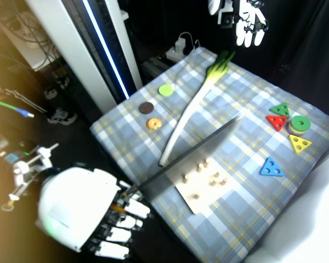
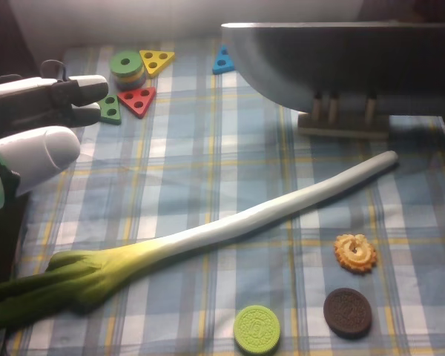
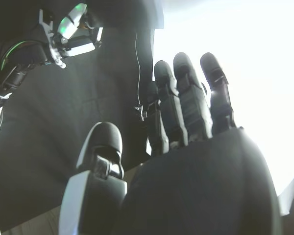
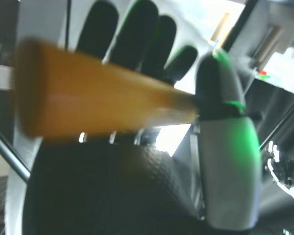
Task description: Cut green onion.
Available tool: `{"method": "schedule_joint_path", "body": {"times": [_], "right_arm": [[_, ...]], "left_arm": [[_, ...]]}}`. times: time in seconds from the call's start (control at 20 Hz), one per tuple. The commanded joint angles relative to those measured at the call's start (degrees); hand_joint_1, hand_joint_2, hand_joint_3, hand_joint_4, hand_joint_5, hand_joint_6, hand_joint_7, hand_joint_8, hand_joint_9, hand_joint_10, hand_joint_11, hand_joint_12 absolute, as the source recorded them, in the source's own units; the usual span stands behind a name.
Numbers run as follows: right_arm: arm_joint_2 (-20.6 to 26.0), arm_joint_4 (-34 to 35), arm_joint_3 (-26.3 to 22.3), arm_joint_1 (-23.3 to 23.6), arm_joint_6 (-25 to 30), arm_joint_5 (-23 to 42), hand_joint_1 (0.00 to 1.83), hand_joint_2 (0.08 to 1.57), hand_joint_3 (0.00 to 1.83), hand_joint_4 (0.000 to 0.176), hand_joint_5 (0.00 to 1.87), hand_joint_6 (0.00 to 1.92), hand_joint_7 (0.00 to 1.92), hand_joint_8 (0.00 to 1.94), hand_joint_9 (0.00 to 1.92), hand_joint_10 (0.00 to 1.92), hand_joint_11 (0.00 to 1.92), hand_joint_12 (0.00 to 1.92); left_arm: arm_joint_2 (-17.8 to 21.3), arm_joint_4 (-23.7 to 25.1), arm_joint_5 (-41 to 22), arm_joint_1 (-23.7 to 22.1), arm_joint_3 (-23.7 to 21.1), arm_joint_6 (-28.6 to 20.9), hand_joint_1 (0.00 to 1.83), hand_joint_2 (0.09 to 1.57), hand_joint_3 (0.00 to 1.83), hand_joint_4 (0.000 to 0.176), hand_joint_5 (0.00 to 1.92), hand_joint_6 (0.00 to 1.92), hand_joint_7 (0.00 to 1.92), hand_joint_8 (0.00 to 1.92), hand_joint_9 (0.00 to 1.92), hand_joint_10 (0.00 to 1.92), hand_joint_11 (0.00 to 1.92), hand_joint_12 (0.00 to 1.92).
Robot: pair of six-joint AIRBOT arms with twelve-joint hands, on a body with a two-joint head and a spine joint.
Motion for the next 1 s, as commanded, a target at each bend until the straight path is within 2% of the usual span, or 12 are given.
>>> {"method": "schedule_joint_path", "body": {"times": [0.0,0.1,0.15,0.2,0.25,0.3,0.35,0.45,0.65,0.75,0.9,0.95], "right_arm": [[0.55,1.45,0.54,0.76,0.30,6.49,0.65,1.27,0.01,0.000,0.88,1.90,1.23,1.91,1.36,1.91,1.40,1.92],[0.68,1.52,0.56,0.76,0.29,6.43,0.71,1.29,0.00,0.000,0.96,1.92,1.23,1.94,1.38,1.92,1.44,1.92],[0.76,1.53,0.53,0.76,0.18,6.43,0.76,1.30,0.00,0.057,0.98,1.92,1.23,1.94,1.39,1.92,1.45,1.92],[0.82,1.55,0.49,0.76,0.03,6.44,0.83,1.29,0.00,0.078,0.99,1.92,1.22,1.94,1.38,1.92,1.43,1.92],[0.91,1.56,0.37,0.76,-0.28,6.45,0.83,1.29,0.00,0.135,0.99,1.92,1.23,1.94,1.39,1.92,1.45,1.92],[1.14,1.58,0.09,0.82,-0.66,6.55,0.84,1.29,0.00,0.156,1.00,1.92,1.24,1.94,1.40,1.92,1.46,1.92],[1.33,1.61,-0.18,0.89,-1.03,6.77,0.79,1.31,0.01,0.166,1.00,1.92,1.25,1.94,1.41,1.92,1.47,1.92],[1.65,1.67,-0.57,1.10,-1.65,7.00,0.75,1.33,0.01,0.175,1.03,1.92,1.26,1.94,1.39,1.92,1.33,1.92],[2.21,1.97,-1.01,1.36,-1.82,8.16,0.76,1.34,0.00,0.176,1.00,1.92,1.23,1.94,1.36,1.92,1.39,1.92],[2.93,2.70,-1.70,1.37,-1.82,10.33,0.77,1.34,0.00,0.176,1.02,1.92,1.26,1.94,1.39,1.92,1.43,1.92],[4.13,3.49,-3.11,1.37,-1.82,14.45,0.78,1.34,0.00,0.176,1.07,1.92,1.32,1.94,1.45,1.92,1.48,1.92],[4.30,4.03,-3.63,1.37,-1.82,16.61,0.81,1.35,0.00,0.175,1.12,1.92,1.37,1.94,1.52,1.92,1.58,1.92]], "left_arm": [[-0.12,-0.33,-7.05,-0.49,0.17,-0.43,0.18,1.34,0.00,0.041,0.43,0.00,0.57,0.01,0.48,0.01,0.00,0.67],[-0.14,-0.51,-7.04,-0.40,0.13,-0.45,0.17,1.34,0.00,0.044,0.41,0.00,0.57,0.00,0.48,0.01,0.00,0.67],[-0.14,-0.57,-7.03,-0.36,0.11,-0.45,0.18,1.34,0.00,0.037,0.42,0.00,0.57,0.00,0.49,0.01,0.00,0.70],[-0.15,-0.62,-7.03,-0.31,0.11,-0.46,0.20,1.34,0.00,0.038,0.43,0.00,0.57,0.00,0.49,0.00,0.00,0.73],[-0.17,-0.65,-7.04,-0.26,0.11,-0.46,0.20,1.34,0.00,0.042,0.43,0.00,0.58,0.00,0.49,0.00,0.00,0.73],[-0.20,-0.66,-7.05,-0.24,0.13,-0.47,0.20,1.34,0.00,0.040,0.43,0.00,0.58,0.00,0.50,0.00,0.00,0.73],[-0.20,-0.67,-7.06,-0.24,0.13,-0.49,0.17,1.35,0.00,0.048,0.41,0.00,0.56,0.00,0.48,0.00,0.00,0.68],[-0.20,-0.68,-7.06,-0.21,0.14,-0.55,0.20,1.35,0.00,0.035,0.42,0.00,0.57,0.00,0.49,0.00,0.00,0.71],[-0.18,-0.68,-7.05,-0.19,0.18,-0.62,0.24,1.34,0.00,0.034,0.41,0.00,0.59,0.00,0.49,0.00,0.00,0.68],[-0.16,-0.55,-6.95,-0.19,0.17,-0.64,0.24,1.34,0.00,0.024,0.44,0.00,0.61,0.01,0.52,0.01,0.00,0.73],[-0.11,-0.13,-6.52,-0.19,0.24,-0.64,0.22,1.35,0.00,0.039,0.40,0.00,0.59,0.00,0.50,0.00,0.00,0.65],[-0.06,0.30,-6.24,-0.21,0.34,-0.64,0.23,1.35,0.00,0.012,0.47,0.01,0.59,0.00,0.51,0.00,0.00,0.70]]}}
